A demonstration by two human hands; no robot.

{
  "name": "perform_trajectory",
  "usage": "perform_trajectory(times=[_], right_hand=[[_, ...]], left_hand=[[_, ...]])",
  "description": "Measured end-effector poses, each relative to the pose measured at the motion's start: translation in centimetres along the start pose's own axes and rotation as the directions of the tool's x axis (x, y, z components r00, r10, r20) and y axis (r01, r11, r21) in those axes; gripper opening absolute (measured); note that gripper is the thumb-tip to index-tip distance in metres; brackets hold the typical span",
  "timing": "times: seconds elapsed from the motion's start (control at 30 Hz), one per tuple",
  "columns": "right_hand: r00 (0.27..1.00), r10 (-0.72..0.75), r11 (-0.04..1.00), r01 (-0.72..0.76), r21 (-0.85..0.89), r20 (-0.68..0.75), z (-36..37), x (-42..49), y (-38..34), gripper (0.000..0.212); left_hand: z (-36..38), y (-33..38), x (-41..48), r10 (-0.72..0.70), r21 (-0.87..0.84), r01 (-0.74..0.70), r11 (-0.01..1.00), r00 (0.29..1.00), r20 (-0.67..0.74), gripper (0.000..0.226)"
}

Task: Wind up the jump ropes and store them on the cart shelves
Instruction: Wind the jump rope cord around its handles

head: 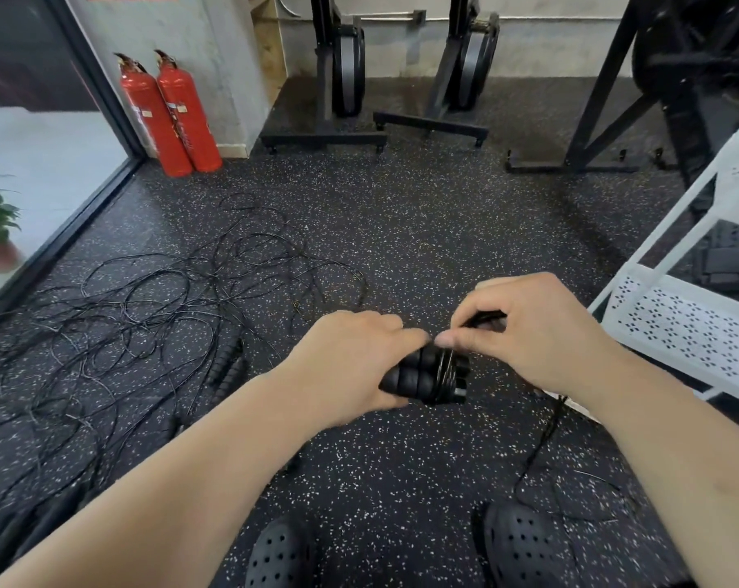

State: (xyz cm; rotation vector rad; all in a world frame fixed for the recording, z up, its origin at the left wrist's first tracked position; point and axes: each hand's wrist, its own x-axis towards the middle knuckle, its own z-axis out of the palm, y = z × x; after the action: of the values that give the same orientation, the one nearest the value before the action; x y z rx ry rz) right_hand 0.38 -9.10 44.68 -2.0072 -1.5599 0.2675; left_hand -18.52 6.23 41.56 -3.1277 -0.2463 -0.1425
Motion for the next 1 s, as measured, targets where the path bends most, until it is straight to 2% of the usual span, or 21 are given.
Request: perform_trajectory(times=[0.13,0.23,0.43,0.53,0.57,0.63,0.67,0.73,0.8,0.87,0.97,1.0], right_hand=[[0.994,0.077,0.971,-0.091,0.223,0.072,-1.1,-0.3,0.7,0.024],[0.989,0.102,0.921,-0.134,0.366,0.106,-1.6,-0.4,1.4,0.028],[0.977,0.171,0.769,-0.212,0.603,0.125,-0.5,-0.6,1.0,0.044],[0.959,0.238,0.684,-0.276,0.675,0.151,1.0,-0.4,0.4,0.04],[0.949,0.279,0.687,-0.305,0.66,0.149,1.6,-0.4,0.1,0.036],[0.906,0.395,0.705,-0.404,0.583,0.151,3.1,-0.5,-0.3,0.056],[0.88,0.446,0.695,-0.456,0.555,0.165,4.0,-0.6,-0.6,0.059],[0.843,0.51,0.683,-0.517,0.516,0.17,5.6,-0.9,-1.2,0.046],[0.867,0.486,0.777,-0.485,0.403,0.106,6.8,-1.1,-1.7,0.045],[0.916,0.396,0.878,-0.399,0.265,0.065,7.3,-1.5,-2.7,0.047],[0.944,0.304,0.935,-0.322,0.152,0.128,6.8,-2.2,-4.5,0.037],[0.946,0.284,0.953,-0.296,0.059,0.159,6.7,-2.5,-5.0,0.033]], left_hand=[[-0.4,0.9,-0.2,0.11,-0.062,-0.116,0.991,0.989,-0.101,0.058],[-1.1,1.5,-0.3,0.1,-0.16,-0.121,0.98,0.986,-0.135,0.066],[-2.7,3.2,-0.8,-0.074,-0.419,0.002,0.908,0.985,-0.156,0.061],[-2.6,3.1,-0.7,-0.174,-0.505,0.102,0.857,0.98,-0.098,0.052],[-2.5,2.8,-0.5,-0.203,-0.532,0.137,0.836,0.977,-0.068,0.049],[-2.1,2.4,-0.4,-0.261,-0.56,0.205,0.803,0.965,-0.021,0.048],[-1.9,2.2,-0.3,-0.289,-0.56,0.238,0.793,0.957,-0.003,0.048],[-1.4,1.9,-0.2,-0.346,-0.537,0.294,0.791,0.938,0.005,0.048],[-1.0,1.3,0.0,-0.417,-0.483,0.352,0.802,0.908,-0.032,0.046],[-0.7,0.3,0.2,-0.498,-0.445,0.419,0.791,0.865,-0.071,0.043],[-0.2,-1.5,0.3,-0.58,-0.369,0.513,0.775,0.809,-0.093,0.041],[0.0,-2.1,0.2,-0.597,-0.332,0.54,0.773,0.797,-0.094,0.04]])
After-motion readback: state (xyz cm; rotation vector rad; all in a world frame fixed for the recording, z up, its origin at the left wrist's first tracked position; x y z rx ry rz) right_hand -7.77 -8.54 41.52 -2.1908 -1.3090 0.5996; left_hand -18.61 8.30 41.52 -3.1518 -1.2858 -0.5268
